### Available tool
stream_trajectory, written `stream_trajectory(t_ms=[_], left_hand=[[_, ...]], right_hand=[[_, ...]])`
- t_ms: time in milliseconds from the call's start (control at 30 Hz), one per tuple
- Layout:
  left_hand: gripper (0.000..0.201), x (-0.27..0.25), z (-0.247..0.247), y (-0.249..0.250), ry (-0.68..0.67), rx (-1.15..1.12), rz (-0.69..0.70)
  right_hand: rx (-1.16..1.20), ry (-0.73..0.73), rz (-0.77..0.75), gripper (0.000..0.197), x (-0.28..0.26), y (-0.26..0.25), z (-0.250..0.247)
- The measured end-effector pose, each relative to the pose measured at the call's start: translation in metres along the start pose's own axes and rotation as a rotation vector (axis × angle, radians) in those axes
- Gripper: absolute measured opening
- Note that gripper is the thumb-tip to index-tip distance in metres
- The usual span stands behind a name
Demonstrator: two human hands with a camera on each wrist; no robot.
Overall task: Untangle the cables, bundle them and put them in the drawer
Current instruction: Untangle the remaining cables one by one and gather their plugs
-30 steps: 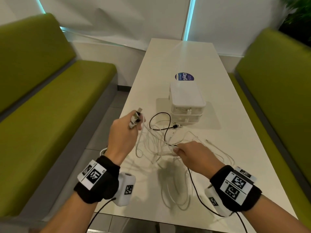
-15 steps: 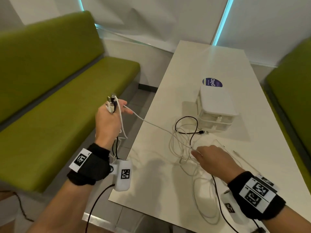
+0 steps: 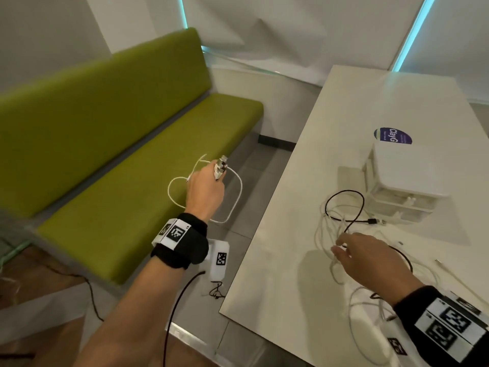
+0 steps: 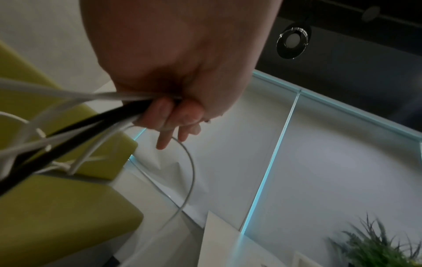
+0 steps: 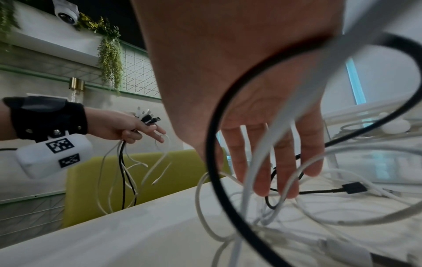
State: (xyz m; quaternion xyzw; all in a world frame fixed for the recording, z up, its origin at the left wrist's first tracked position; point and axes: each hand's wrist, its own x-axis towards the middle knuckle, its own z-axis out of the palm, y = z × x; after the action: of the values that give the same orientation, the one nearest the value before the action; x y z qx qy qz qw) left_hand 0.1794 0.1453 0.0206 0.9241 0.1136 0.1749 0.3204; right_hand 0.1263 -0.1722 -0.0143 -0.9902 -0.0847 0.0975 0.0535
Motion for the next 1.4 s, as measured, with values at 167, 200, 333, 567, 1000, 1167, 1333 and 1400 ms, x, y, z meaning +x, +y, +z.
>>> stream_trajectory(t_ms=[167,200,333,567,1000,1167,1333,1400], left_hand=[[0.021,0.0,0.014,-0.019,-0.167,-0.019,-0.102],[0.022,-0.001,0.017,-0.022,-0.171,-0.046,-0.128],[0.027,-0.009,0.027,-0.019,-0.197,-0.208,-0.18],[0.041,-0.029,0.039,0.037,-0.35,-0.529,-0.07],[0.052,-0.088,0.118,0.1,-0.608,-0.608,-0.071],[0.05,-0.095,0.148,0.107,-0.578,-0.572,-0.199],[0.045,-0.095,0.159,0.108,-0.533,-0.512,-0.255],[0.046,-0.094,0.159,0.108,-0.524,-0.502,-0.26]], right_hand=[[0.017,-0.013,-0.008,0.028,0.003,-0.007,0.005],[0.019,-0.017,-0.005,0.028,0.003,-0.006,0.006],[0.03,-0.043,-0.001,0.027,0.001,-0.003,0.008],[0.021,-0.106,0.049,0.022,-0.002,0.006,0.002],[0.334,0.276,0.138,0.015,0.009,0.066,-0.042],[0.224,0.14,0.004,0.022,0.027,0.049,-0.028],[0.146,0.017,0.056,0.028,0.053,0.022,0.008],[0.175,0.029,0.082,0.027,0.059,0.022,0.017]])
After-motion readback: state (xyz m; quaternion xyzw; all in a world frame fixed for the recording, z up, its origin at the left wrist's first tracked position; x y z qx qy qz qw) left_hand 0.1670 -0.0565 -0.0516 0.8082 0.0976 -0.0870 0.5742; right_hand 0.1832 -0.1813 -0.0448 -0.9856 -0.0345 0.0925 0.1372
